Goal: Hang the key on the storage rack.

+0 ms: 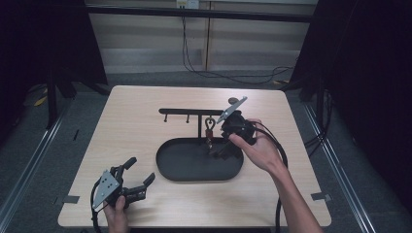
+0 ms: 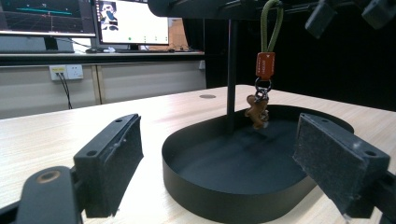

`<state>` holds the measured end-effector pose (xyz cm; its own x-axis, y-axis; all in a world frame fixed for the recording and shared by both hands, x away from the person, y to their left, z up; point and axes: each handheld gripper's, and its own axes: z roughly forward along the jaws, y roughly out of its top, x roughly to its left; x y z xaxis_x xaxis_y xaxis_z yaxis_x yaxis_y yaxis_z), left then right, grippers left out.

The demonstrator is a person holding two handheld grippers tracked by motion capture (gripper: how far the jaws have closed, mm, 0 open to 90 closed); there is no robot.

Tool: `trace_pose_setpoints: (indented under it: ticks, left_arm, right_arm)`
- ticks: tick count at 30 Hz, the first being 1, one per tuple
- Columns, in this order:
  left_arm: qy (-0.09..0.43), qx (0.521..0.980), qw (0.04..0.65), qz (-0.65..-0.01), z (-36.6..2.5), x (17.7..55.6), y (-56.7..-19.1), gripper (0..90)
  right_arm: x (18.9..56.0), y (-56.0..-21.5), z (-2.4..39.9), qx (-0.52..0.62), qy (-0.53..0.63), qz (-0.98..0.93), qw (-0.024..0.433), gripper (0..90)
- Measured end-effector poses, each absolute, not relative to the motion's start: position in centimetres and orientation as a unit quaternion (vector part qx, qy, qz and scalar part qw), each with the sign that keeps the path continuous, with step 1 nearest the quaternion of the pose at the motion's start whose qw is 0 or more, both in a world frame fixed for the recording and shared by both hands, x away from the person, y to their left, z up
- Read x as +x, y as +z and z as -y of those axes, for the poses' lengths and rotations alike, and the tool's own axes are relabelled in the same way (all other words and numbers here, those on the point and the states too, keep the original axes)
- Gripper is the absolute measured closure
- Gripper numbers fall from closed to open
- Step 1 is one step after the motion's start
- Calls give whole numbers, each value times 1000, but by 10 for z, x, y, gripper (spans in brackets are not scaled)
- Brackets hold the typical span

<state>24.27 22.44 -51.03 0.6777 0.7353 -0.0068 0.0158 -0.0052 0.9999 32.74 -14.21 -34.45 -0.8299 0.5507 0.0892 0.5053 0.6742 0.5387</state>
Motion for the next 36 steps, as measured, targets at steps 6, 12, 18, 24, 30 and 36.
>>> trace_pose_setpoints:
  ticks: [6, 12, 18, 24, 30, 36]
  left_arm:
    - [280, 652, 643, -288, -224, 243, -510, 154]
    - [280, 653, 643, -287, -225, 243, -510, 154]
    - [280, 653, 643, -287, -225, 243, -510, 154]
    - [281, 652, 643, -287, -225, 243, -510, 154]
    - [280, 652, 643, -287, -225, 243, -510, 154]
    - [280, 653, 642, -288, -225, 243, -510, 154]
  right_arm:
    - [308, -364, 154, 288, 351, -886, 96, 150]
    - [291, -397, 162, 293, 393, -862, 130, 151]
    - [277, -422, 180, 316, 458, -818, 146, 153]
    - [260, -452, 196, 346, 507, -771, 168, 155]
    - [245, -486, 208, 380, 524, -733, 210, 175]
    - [230, -507, 216, 391, 571, -659, 294, 153]
